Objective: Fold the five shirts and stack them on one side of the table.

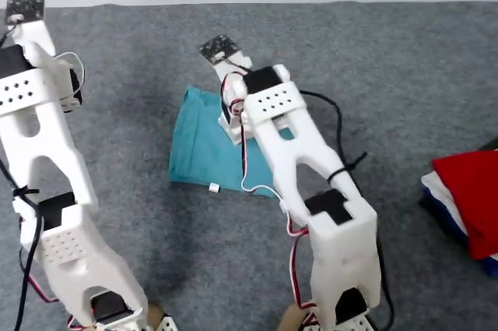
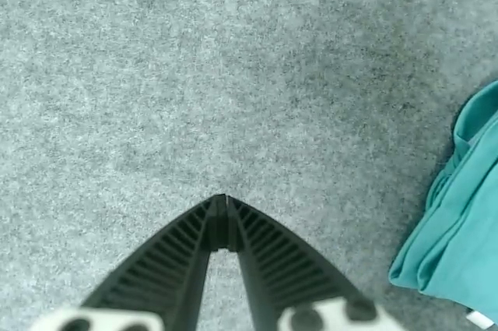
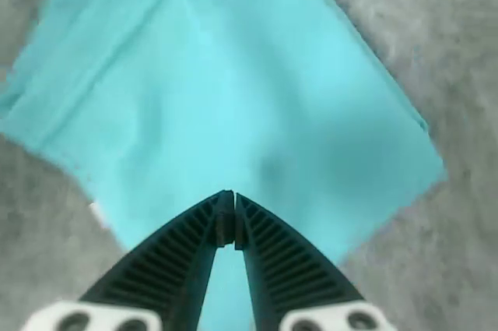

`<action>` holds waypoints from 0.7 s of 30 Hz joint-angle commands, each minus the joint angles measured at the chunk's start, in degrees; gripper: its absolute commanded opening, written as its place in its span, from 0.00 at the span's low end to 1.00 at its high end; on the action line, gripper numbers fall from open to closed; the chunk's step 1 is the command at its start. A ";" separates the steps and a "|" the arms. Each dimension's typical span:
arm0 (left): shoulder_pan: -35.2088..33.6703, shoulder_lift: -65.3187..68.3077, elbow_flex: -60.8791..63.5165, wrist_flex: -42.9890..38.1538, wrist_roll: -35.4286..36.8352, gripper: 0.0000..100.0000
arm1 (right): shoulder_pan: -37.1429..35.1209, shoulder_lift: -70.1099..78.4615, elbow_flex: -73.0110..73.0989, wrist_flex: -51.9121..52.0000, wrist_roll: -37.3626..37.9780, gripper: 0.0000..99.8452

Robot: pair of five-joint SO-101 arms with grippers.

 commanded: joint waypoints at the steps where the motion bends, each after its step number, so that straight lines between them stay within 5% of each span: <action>1: -0.35 -3.96 -2.07 1.41 0.26 0.00 | 0.31 3.56 -2.90 -4.79 0.00 0.01; 21: -0.44 -3.96 -2.15 1.41 0.26 0.00 | -5.23 1.27 -17.32 1.71 3.96 0.01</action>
